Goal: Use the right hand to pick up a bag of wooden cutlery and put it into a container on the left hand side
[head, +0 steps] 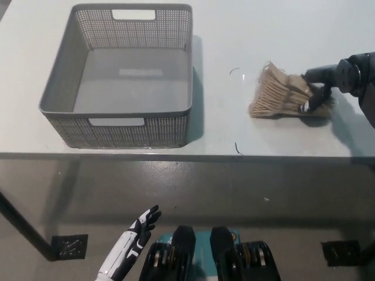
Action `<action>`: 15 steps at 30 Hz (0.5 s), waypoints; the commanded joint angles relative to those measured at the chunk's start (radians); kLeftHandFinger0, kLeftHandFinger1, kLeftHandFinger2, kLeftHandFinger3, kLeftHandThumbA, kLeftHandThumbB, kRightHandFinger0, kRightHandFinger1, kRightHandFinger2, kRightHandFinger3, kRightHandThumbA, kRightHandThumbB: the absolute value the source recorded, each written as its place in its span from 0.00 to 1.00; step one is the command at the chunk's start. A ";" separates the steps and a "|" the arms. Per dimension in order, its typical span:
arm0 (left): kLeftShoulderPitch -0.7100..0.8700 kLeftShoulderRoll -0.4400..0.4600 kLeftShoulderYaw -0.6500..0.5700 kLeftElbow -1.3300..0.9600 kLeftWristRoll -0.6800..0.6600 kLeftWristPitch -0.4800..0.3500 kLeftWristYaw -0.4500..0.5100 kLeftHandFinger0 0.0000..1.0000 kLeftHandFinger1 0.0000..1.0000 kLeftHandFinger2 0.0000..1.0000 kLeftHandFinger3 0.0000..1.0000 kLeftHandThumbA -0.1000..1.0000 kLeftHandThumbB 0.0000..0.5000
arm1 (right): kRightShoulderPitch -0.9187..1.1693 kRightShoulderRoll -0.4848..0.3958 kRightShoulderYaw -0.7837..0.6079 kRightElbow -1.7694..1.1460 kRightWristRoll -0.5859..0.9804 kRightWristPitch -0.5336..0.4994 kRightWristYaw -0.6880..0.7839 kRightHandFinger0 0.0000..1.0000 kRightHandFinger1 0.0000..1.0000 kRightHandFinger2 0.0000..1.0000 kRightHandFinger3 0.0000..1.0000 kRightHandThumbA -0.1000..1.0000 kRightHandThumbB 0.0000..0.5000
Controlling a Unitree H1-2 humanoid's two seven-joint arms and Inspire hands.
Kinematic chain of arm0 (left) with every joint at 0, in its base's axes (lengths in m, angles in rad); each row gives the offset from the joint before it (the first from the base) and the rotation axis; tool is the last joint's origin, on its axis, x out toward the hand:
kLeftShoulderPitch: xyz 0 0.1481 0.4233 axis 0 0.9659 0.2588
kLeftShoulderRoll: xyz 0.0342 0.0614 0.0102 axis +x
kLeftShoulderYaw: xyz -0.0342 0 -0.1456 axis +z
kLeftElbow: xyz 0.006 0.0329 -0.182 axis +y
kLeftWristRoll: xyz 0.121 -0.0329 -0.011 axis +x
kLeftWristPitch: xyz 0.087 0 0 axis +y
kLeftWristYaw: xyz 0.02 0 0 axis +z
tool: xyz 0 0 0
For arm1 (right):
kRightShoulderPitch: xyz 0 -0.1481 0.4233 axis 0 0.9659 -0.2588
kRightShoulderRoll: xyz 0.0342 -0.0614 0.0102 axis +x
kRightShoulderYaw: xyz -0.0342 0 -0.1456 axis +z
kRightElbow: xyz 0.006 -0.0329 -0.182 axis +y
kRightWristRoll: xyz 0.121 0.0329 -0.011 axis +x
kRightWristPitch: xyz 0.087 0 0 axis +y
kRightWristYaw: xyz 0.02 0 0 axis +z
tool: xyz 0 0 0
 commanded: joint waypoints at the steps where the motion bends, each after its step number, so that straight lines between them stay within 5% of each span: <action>1: -0.040 0.018 -0.004 -0.006 -0.005 -0.038 -0.027 1.00 1.00 1.00 1.00 1.00 1.00 | 0.008 0.026 0.007 0.049 -0.010 -0.053 -0.001 1.00 1.00 1.00 1.00 0.64 1.00; 10: -0.070 0.016 -0.007 0.008 0.005 -0.038 -0.036 1.00 1.00 1.00 1.00 1.00 0.98 | 0.001 0.047 -0.044 0.079 0.029 -0.075 0.039 0.99 1.00 1.00 1.00 0.51 0.95; 11: -0.072 0.017 -0.007 0.008 0.002 -0.038 -0.038 1.00 1.00 1.00 1.00 1.00 0.98 | -0.001 0.049 -0.051 0.078 0.036 -0.069 0.035 0.82 0.88 1.00 1.00 0.47 0.90; 12: -0.075 0.018 -0.007 0.008 0.001 -0.038 -0.040 1.00 1.00 1.00 1.00 1.00 0.96 | -0.001 0.049 -0.055 0.077 0.038 -0.075 0.017 0.63 0.71 0.83 0.93 0.43 0.94; 13: -0.078 0.020 -0.008 0.008 0.002 -0.038 -0.040 1.00 1.00 1.00 1.00 1.00 0.95 | 0.003 0.046 -0.061 0.074 0.040 -0.091 -0.032 0.52 0.67 0.79 0.73 0.36 0.90; 14: -0.083 0.020 -0.008 0.009 0.004 -0.038 -0.040 1.00 1.00 1.00 1.00 1.00 0.94 | 0.007 0.043 -0.073 0.068 0.046 -0.099 -0.085 0.48 0.67 0.74 0.60 0.21 0.75; 15: -0.086 0.021 -0.009 0.009 0.006 -0.038 -0.040 1.00 1.00 1.00 1.00 1.00 0.94 | 0.014 0.041 -0.095 0.058 0.061 -0.103 -0.153 0.52 0.68 0.72 0.57 0.07 0.63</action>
